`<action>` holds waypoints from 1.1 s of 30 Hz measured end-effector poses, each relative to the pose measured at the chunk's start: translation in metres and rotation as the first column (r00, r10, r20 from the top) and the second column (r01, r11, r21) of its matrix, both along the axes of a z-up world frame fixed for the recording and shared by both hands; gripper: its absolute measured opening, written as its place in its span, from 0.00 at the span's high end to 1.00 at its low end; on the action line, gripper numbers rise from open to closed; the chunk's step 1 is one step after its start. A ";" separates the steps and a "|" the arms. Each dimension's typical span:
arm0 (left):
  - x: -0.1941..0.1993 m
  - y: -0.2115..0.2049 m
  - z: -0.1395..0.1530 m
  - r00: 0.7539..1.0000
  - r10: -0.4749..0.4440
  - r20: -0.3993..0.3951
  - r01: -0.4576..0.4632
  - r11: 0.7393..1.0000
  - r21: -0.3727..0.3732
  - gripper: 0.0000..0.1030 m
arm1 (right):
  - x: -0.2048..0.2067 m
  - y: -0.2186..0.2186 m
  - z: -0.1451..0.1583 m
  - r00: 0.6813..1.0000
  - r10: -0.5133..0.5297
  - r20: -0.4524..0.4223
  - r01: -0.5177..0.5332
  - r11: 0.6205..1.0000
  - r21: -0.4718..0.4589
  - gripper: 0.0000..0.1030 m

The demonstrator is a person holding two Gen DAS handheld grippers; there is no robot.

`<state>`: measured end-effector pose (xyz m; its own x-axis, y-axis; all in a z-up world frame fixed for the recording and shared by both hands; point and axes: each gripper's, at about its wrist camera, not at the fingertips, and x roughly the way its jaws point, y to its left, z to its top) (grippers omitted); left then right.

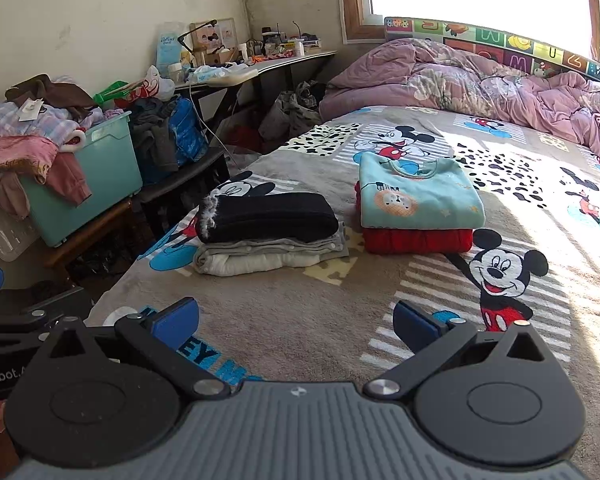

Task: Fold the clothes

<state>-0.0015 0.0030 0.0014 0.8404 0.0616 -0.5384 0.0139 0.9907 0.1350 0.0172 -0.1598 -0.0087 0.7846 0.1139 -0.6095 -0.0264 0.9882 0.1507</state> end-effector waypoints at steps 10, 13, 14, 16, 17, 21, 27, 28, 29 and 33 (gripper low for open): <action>-0.001 0.001 -0.001 1.000 -0.005 0.001 0.005 1.000 0.000 0.00 | 0.000 0.001 0.000 1.000 -0.001 -0.003 0.001 1.000 -0.006 0.00; -0.001 0.001 0.000 1.000 -0.004 0.001 0.004 1.000 -0.001 0.00 | 0.001 0.002 0.000 1.000 -0.002 -0.004 0.002 1.000 -0.007 0.00; -0.001 0.000 -0.001 1.000 -0.005 0.001 0.005 1.000 -0.001 0.00 | 0.001 0.002 -0.001 1.000 -0.002 -0.004 0.002 1.000 -0.007 0.00; -0.001 0.000 -0.001 1.000 -0.005 0.000 0.005 1.000 0.000 0.00 | 0.001 0.003 -0.001 1.000 -0.001 -0.005 0.001 1.000 -0.007 0.00; -0.001 -0.001 -0.001 1.000 -0.006 0.000 0.006 1.000 0.001 0.00 | 0.001 0.003 -0.001 1.000 -0.001 -0.005 0.001 1.000 -0.008 0.00; 0.000 -0.002 -0.001 1.000 -0.005 -0.001 0.005 1.000 -0.001 0.00 | 0.001 0.003 -0.001 1.000 -0.002 -0.005 0.002 1.000 -0.013 0.00; 0.004 -0.006 -0.001 1.000 0.010 -0.005 -0.010 1.000 -0.007 0.00 | 0.003 -0.001 -0.002 1.000 -0.009 -0.005 0.009 1.000 -0.007 0.00; 0.006 -0.006 -0.002 1.000 0.008 -0.009 -0.008 1.000 -0.006 0.00 | 0.004 -0.002 -0.002 1.000 -0.008 -0.006 0.008 1.000 -0.007 0.00; 0.010 -0.006 -0.003 1.000 0.007 -0.013 -0.007 1.000 -0.008 0.00 | 0.005 -0.003 -0.004 1.000 -0.008 -0.006 0.008 1.000 -0.008 0.00; 0.031 0.000 -0.010 0.999 0.032 -0.028 -0.032 0.999 -0.025 0.00 | 0.010 -0.008 -0.010 1.000 0.007 0.003 -0.007 1.000 0.014 0.00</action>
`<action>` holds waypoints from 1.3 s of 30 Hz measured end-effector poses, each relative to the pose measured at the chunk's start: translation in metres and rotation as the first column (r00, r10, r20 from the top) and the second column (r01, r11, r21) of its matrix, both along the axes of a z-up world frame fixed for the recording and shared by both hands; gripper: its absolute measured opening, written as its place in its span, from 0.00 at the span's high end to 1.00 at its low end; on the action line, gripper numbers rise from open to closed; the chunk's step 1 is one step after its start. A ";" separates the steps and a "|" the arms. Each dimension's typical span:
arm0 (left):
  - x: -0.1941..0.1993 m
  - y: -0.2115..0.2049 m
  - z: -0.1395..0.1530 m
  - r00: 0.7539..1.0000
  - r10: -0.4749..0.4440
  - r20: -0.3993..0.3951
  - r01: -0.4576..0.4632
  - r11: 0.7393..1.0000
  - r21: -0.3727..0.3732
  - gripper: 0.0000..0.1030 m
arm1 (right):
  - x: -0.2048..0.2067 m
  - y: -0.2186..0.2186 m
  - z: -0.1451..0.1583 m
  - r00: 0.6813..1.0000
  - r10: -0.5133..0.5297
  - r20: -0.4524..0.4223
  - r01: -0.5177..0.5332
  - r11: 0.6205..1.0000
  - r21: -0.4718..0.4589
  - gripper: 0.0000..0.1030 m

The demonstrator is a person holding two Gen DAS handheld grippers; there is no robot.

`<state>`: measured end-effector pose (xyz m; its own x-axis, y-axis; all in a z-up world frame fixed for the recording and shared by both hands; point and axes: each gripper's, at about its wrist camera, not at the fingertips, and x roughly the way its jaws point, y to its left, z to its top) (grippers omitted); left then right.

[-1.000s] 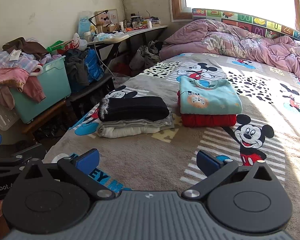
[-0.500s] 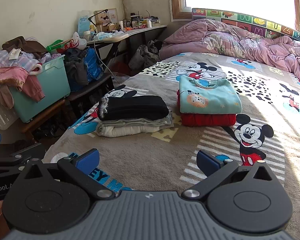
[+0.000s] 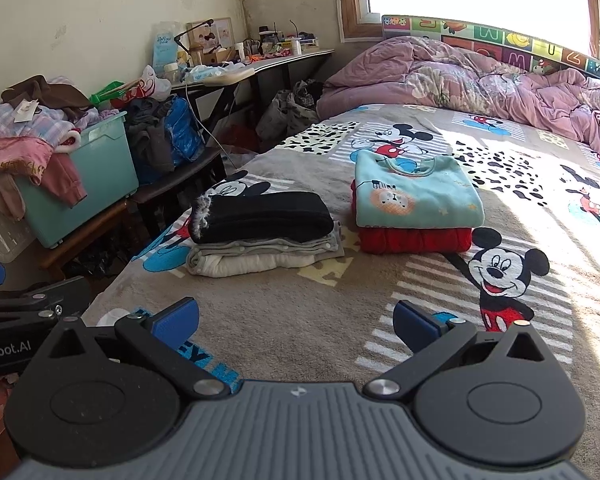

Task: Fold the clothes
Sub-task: 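Reach the left tool to the black trousers on the pile and close on them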

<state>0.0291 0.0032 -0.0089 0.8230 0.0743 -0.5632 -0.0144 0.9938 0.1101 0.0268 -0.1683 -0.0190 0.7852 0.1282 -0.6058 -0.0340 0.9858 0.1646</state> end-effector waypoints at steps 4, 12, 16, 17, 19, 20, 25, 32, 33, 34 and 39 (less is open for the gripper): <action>0.020 0.007 -0.008 1.000 0.012 -0.008 -0.013 0.999 -0.043 0.00 | 0.007 -0.004 -0.009 1.000 0.016 0.009 -0.016 1.000 0.012 0.00; 0.080 0.018 -0.036 0.995 0.061 -0.074 -0.068 0.993 -0.094 0.00 | 0.027 -0.029 -0.031 0.997 0.024 0.069 -0.031 0.993 0.113 0.00; 0.111 0.024 -0.047 0.992 0.047 -0.121 -0.066 0.985 -0.158 0.00 | 0.038 -0.041 -0.044 0.994 0.039 0.102 -0.052 0.991 0.122 0.01; 0.117 0.022 -0.050 0.991 0.040 -0.129 -0.059 0.987 -0.152 0.00 | 0.041 -0.044 -0.047 0.994 0.047 0.100 -0.060 0.990 0.130 0.01; 0.131 0.019 -0.056 0.990 0.032 -0.141 -0.052 0.988 -0.142 0.00 | 0.049 -0.049 -0.053 0.993 0.062 0.097 -0.075 0.986 0.146 0.00; 0.139 0.018 -0.057 0.989 0.038 -0.140 -0.058 0.988 -0.142 0.00 | 0.052 -0.051 -0.055 0.993 0.060 0.101 -0.074 0.987 0.143 0.00; 0.173 0.036 -0.074 0.985 0.086 -0.151 -0.136 0.924 -0.358 0.02 | 0.064 -0.052 -0.068 0.991 0.064 0.114 -0.068 0.997 0.032 0.00; 0.209 0.035 -0.108 0.979 0.116 -0.165 -0.180 0.871 -0.456 0.22 | 0.086 -0.075 -0.096 0.993 -0.002 0.117 -0.008 0.996 0.085 0.00; 0.213 0.033 -0.110 0.980 0.120 -0.157 -0.179 0.876 -0.447 0.25 | 0.090 -0.078 -0.100 0.994 -0.006 0.111 -0.005 0.995 0.102 0.00; 0.217 0.033 -0.113 0.980 0.123 -0.154 -0.180 0.876 -0.447 0.27 | 0.093 -0.081 -0.104 0.995 0.003 0.101 -0.017 0.991 0.133 0.00; 0.233 0.028 -0.127 0.985 0.115 -0.130 -0.161 0.882 -0.442 0.40 | 0.098 -0.085 -0.123 0.996 0.052 0.071 -0.065 0.981 0.181 0.00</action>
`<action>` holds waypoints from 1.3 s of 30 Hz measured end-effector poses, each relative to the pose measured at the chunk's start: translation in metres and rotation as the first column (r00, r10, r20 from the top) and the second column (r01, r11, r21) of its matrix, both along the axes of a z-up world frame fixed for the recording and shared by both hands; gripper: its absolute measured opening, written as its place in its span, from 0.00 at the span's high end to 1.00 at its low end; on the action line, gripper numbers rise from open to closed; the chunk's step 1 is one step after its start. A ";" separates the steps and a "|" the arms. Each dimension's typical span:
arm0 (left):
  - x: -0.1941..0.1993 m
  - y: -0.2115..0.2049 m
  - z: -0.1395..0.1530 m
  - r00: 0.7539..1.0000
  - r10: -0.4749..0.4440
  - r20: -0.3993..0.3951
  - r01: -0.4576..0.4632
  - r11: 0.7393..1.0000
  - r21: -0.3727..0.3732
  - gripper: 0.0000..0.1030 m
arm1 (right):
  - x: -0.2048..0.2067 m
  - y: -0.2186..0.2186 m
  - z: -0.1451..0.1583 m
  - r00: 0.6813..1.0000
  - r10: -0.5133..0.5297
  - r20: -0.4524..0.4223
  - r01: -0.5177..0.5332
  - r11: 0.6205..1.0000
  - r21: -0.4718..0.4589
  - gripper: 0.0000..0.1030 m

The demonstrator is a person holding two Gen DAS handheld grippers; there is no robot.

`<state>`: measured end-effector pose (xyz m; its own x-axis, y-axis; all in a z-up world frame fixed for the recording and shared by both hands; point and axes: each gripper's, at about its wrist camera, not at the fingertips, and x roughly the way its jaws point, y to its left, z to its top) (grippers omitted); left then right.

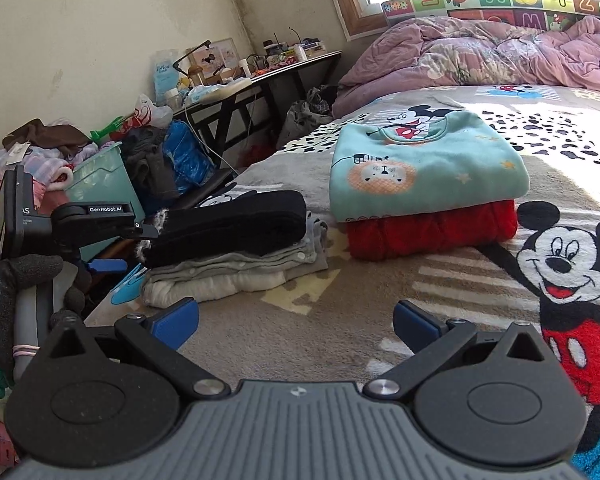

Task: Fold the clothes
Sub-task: 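Reach the left tool to the black trousers on the pile and close on them, then lift the black trousers with the left tool and carry them onto open bedspread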

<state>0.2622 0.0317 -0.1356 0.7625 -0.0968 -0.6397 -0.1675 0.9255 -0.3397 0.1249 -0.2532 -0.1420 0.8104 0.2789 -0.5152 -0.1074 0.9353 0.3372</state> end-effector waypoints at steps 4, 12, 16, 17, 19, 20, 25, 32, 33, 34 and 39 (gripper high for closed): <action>0.007 -0.012 -0.004 1.000 -0.015 0.015 0.013 0.993 0.117 0.75 | 0.000 0.000 -0.010 1.000 0.022 -0.021 -0.022 0.999 0.027 0.00; -0.019 -0.040 0.034 0.980 -0.174 0.100 0.151 0.967 0.203 0.96 | -0.020 -0.010 -0.015 0.998 0.010 -0.056 -0.007 0.999 0.054 0.00; -0.051 -0.063 0.076 0.951 -0.265 0.159 0.227 0.948 0.223 0.96 | -0.049 -0.025 -0.002 0.999 -0.006 -0.051 0.009 0.998 0.066 0.00; -0.061 -0.071 0.088 0.940 -0.291 0.178 0.246 0.940 0.237 0.96 | -0.056 -0.029 0.002 0.999 -0.011 -0.050 0.015 0.997 0.069 0.00; -0.083 -0.088 0.116 0.914 -0.343 0.218 0.283 0.922 0.264 0.96 | -0.076 -0.040 0.010 0.999 -0.025 -0.048 0.029 0.997 0.078 0.00; -0.096 -0.096 0.130 0.899 -0.368 0.239 0.302 0.914 0.273 0.96 | -0.086 -0.046 0.013 0.999 -0.031 -0.045 0.034 0.996 0.082 0.00; -0.164 -0.138 0.179 0.815 -0.491 0.307 0.408 0.863 0.299 0.96 | -0.148 -0.082 0.020 0.997 -0.059 -0.046 0.063 0.994 0.085 0.00; -0.228 -0.203 0.182 0.723 -0.642 0.255 0.532 0.753 0.387 0.96 | -0.235 -0.134 0.007 0.991 -0.116 -0.066 0.123 0.987 0.104 0.00; -0.235 -0.212 0.178 0.710 -0.661 0.242 0.552 0.736 0.391 0.96 | -0.247 -0.143 0.003 0.989 -0.132 -0.068 0.139 0.984 0.115 0.00; -0.243 -0.223 0.173 0.694 -0.683 0.227 0.571 0.714 0.404 0.96 | -0.257 -0.152 0.000 0.987 -0.147 -0.069 0.155 0.979 0.129 0.00; -0.285 -0.290 0.156 0.595 -0.783 0.182 0.662 0.606 0.441 0.96 | -0.302 -0.203 -0.024 0.967 -0.241 -0.086 0.254 0.943 0.216 0.00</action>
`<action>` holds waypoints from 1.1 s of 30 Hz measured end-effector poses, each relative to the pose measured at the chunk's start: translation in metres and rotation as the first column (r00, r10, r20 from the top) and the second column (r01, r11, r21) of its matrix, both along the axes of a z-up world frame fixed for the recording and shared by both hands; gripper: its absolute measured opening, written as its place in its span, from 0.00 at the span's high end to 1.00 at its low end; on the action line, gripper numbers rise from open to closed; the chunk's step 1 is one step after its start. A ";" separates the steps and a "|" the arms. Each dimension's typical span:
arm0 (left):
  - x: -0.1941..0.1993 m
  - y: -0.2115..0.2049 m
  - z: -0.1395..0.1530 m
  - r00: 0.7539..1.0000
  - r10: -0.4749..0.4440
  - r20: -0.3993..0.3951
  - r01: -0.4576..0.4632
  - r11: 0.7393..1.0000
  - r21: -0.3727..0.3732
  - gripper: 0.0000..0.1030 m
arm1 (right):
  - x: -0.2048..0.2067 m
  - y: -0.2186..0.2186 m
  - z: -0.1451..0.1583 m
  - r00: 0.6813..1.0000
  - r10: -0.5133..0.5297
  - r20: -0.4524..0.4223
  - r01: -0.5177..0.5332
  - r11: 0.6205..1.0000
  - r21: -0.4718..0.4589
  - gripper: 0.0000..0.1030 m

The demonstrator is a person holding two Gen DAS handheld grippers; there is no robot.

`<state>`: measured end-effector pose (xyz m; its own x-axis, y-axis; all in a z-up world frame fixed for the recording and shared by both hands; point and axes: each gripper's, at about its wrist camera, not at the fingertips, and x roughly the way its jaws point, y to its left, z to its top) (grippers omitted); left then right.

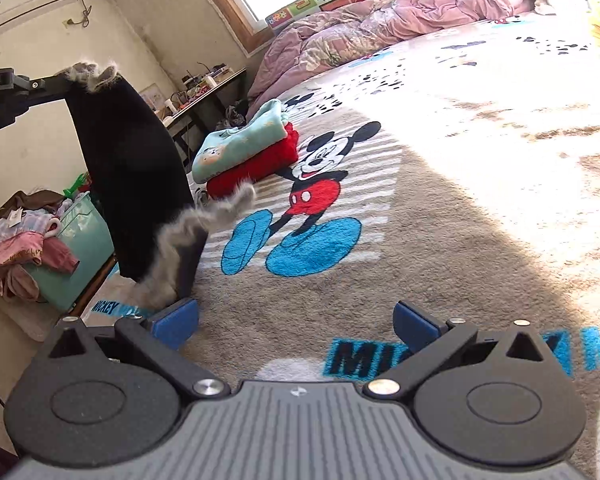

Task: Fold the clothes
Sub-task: 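Lift the black trousers with the left tool and carry them onto open bedspread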

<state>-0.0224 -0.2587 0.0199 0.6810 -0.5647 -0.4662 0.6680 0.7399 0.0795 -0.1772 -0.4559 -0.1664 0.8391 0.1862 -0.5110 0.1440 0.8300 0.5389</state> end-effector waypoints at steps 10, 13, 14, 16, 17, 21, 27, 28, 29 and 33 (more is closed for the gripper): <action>-0.068 -0.130 -0.009 0.972 -0.229 -0.053 0.226 0.972 -0.058 0.96 | -0.060 -0.091 -0.022 0.978 -0.190 0.089 0.177 0.975 0.133 0.00; -0.091 -0.168 -0.026 0.946 -0.314 -0.082 0.313 0.949 -0.030 0.96 | -0.074 -0.121 -0.025 0.956 -0.273 0.109 0.256 0.955 0.148 0.00; -0.097 -0.180 -0.034 0.935 -0.341 -0.096 0.342 0.940 -0.012 0.96 | -0.081 -0.133 -0.029 0.942 -0.319 0.105 0.299 0.939 0.169 0.00; -0.111 -0.198 -0.050 0.910 -0.392 -0.132 0.398 0.917 0.024 0.96 | -0.098 -0.157 -0.038 0.902 -0.423 0.088 0.396 0.891 0.221 0.00; -0.118 -0.206 -0.059 0.897 -0.416 -0.152 0.426 0.904 0.042 0.96 | -0.106 -0.168 -0.042 0.879 -0.470 0.076 0.440 0.864 0.246 0.00; -0.136 -0.226 -0.084 0.852 -0.483 -0.203 0.511 0.852 0.117 0.94 | -0.141 -0.208 -0.056 0.791 -0.611 0.034 0.581 0.768 0.270 0.00; -0.124 -0.220 -0.100 0.858 -0.453 -0.242 0.497 0.851 0.171 0.51 | -0.165 -0.230 -0.061 0.738 -0.674 0.008 0.661 0.726 0.192 0.00; -0.118 -0.216 -0.099 0.870 -0.430 -0.240 0.474 0.864 0.172 0.51 | -0.165 -0.230 -0.061 0.741 -0.672 0.008 0.660 0.730 0.178 0.00; -0.110 -0.211 -0.096 0.884 -0.403 -0.237 0.446 0.878 0.173 0.51 | -0.163 -0.229 -0.060 0.747 -0.664 0.013 0.654 0.739 0.162 0.00; -0.063 -0.181 -0.086 0.945 -0.245 -0.216 0.283 0.944 0.167 0.51 | -0.150 -0.214 -0.049 0.785 -0.618 0.046 0.614 0.785 0.080 0.00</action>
